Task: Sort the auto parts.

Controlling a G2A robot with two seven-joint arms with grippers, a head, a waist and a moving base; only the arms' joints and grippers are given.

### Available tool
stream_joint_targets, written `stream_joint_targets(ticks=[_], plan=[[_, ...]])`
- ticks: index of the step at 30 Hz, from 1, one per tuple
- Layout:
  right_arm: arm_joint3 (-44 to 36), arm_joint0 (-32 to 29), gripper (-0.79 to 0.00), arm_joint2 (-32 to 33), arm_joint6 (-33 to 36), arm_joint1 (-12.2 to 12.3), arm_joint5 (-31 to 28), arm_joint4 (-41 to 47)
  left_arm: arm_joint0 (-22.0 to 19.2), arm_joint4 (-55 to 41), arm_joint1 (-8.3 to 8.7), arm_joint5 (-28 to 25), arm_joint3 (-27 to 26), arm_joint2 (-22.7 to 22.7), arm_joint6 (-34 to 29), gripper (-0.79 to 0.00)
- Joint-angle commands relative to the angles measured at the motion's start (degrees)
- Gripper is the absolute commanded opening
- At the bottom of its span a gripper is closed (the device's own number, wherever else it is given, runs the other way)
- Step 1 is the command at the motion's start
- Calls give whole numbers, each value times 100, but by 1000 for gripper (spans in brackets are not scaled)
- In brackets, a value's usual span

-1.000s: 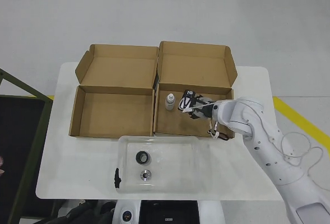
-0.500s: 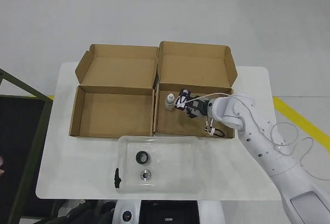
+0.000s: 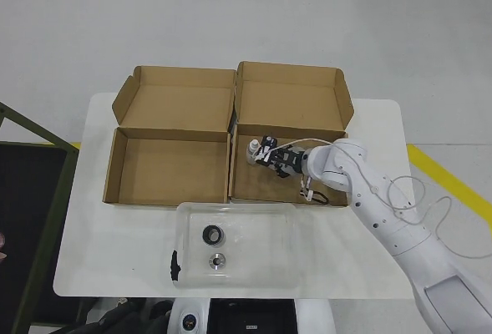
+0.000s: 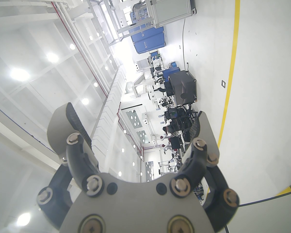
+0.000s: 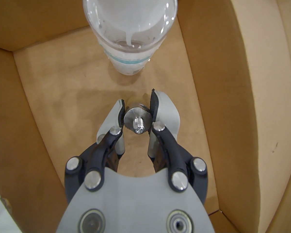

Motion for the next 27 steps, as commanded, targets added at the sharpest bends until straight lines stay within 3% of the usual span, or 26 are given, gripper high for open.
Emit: stream_joint_targets(ticks=[1,2,5,13,27], plan=[[17,4,-329,-3,-10,-9,10,-8,0,0,0,0,0,0,0,0],[8,1,-212,9,-30,-10,16,-2,0,0,0,0,0,0,0,0],[-81,-24,-117,90,-47,8,12,-16,0,0,0,0,0,0,0,0],[-717,-379,-151,622,-97,171,-91,85,0,0,0,0,0,0,0,0],[-2889,-1625,-145,1688,-103,505,-466,648,0,0,0,0,0,0,0,0]])
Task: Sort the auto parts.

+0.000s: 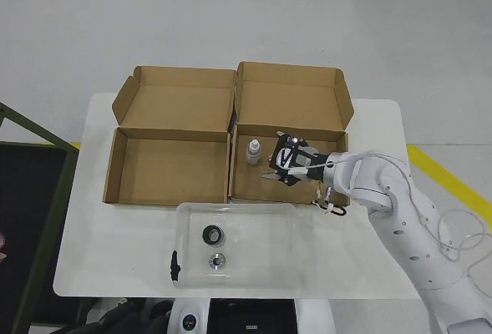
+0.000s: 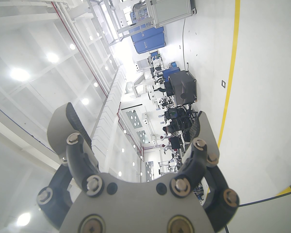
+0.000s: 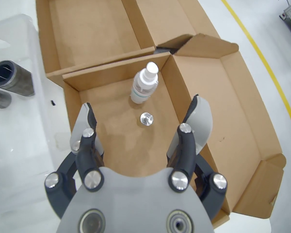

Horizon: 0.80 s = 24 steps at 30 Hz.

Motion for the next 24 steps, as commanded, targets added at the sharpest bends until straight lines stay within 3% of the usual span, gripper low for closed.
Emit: stream_joint_targets(ticks=[1,8,13,24], plan=[[-320,-204,-142,38,-71,23,-16,59,0,0,0,0,0,0,0,0],[-1050,-725,-148,10,-432,63,-37,106,0,0,0,0,0,0,0,0],[-1389,-1069,-206,-162,-664,78,-37,-166,0,0,0,0,0,0,0,0],[-1400,-1068,-228,-1085,-761,-21,-99,-735,0,0,0,0,0,0,0,0]])
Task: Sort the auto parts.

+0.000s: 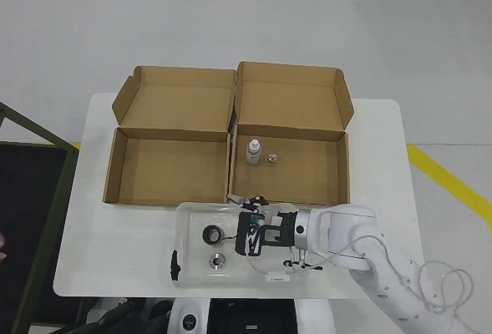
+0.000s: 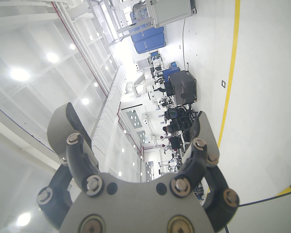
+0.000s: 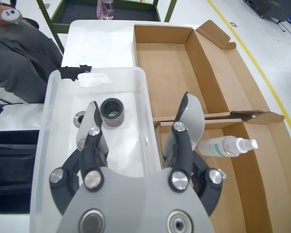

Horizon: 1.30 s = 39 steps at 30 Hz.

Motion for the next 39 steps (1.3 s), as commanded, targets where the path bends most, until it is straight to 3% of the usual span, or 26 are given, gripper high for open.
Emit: stream_joint_targets(ticks=[1,6,9,16,39], plan=[[78,59,-234,-188,28,-29,0,-88,0,0,0,0,0,0,0,0],[272,239,-259,-584,73,-113,78,-327,0,0,0,0,0,0,0,0],[425,346,-219,-829,105,-170,97,-438,0,0,0,0,0,0,0,0],[756,577,-215,-1232,90,-302,206,-592,0,0,0,0,0,0,0,0],[1851,1008,-222,-1723,-94,-631,598,-792,0,0,0,0,0,0,0,0]])
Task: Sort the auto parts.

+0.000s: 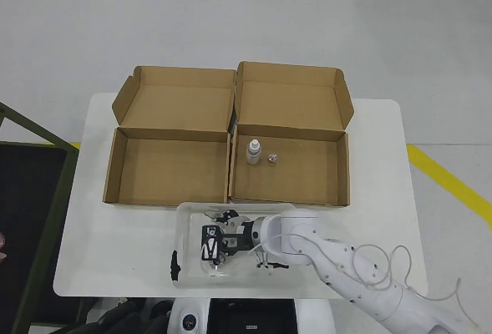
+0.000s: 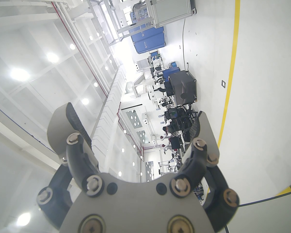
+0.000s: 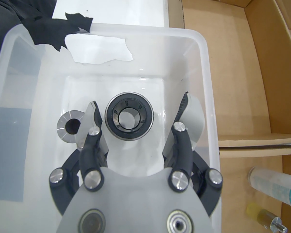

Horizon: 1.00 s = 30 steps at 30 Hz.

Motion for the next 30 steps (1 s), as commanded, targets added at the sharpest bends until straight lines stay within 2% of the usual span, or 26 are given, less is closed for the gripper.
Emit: stream_joint_targets(ticks=[1,10,14,21,23,26,28,29,30], plan=[[45,5,-222,-15,-13,-16,6,-15,0,0,0,0,0,0,0,0],[259,31,-249,-66,-66,-86,-20,-9,0,0,0,0,0,0,0,0],[397,65,-237,-103,-67,-122,-80,5,0,0,0,0,0,0,0,0],[496,61,-274,-113,-253,-163,-137,6,0,0,0,0,0,0,0,0],[514,54,-314,-104,-307,-170,-147,0,0,0,0,0,0,0,0,0],[527,54,-434,-86,-375,-177,-171,-7,0,0,0,0,0,0,0,0],[534,51,-483,-76,-418,-183,-203,-2,0,0,0,0,0,0,0,0],[542,52,-526,-71,-423,-185,-214,-9,0,0,0,0,0,0,0,0],[540,55,-625,-64,-427,-189,-232,-8,0,0,0,0,0,0,0,0]])
